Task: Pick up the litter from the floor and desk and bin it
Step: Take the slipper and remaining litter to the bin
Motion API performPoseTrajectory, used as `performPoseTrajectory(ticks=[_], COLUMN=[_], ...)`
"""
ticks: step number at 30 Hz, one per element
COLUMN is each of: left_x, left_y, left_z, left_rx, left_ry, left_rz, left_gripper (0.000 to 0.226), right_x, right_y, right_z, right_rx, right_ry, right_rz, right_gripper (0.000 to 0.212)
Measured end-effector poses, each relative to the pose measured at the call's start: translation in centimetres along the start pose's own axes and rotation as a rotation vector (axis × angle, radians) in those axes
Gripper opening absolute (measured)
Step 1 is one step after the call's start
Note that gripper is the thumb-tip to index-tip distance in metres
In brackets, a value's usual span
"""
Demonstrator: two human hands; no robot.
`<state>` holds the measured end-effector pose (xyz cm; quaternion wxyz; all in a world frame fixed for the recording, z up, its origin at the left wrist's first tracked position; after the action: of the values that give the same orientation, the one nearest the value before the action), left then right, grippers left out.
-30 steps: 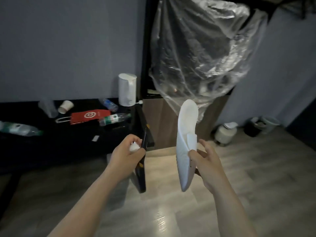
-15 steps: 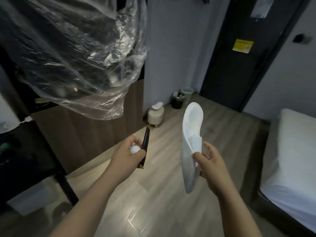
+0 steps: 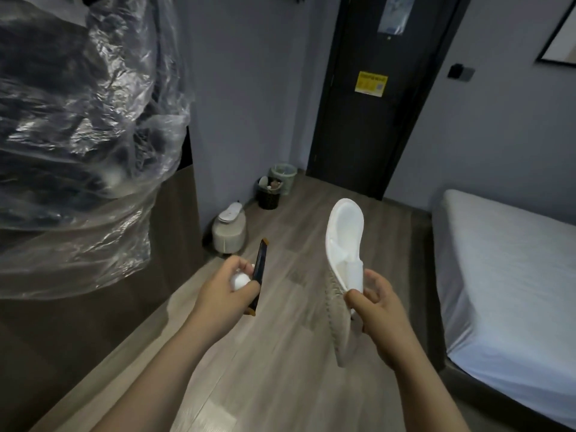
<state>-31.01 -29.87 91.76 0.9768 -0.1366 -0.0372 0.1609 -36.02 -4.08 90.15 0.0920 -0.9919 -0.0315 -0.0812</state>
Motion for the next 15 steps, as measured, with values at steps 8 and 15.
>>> performPoseTrajectory(ticks=[8, 15], left_x=[-13.1, -26.2], left_y=[2.8, 6.9], left_z=[0.4, 1.8], left_rx=[-0.023, -0.064], left_ry=[0.001, 0.022], left_rz=[-0.088, -0.079], left_gripper=[0.010, 0.010], right_x=[-11.3, -25.5], right_y=[1.0, 0.8], right_z=[-1.2, -2.3], right_rx=[-0.032, -0.060], right_ry=[0.045, 0.053], right_rz=[0.064, 0.061], right_gripper=[0.041, 0.037])
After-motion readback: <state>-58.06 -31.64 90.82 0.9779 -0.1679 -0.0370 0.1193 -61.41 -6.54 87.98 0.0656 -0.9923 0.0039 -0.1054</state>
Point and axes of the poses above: each hand's wrist, its own x-axis away from the middle knuckle, its own y-axis out of the palm, z = x × y, the point moved 10 cm from there along -x, towards the middle knuckle, and after that the axes turned 2 degrees about y, right-handed, at the moved point
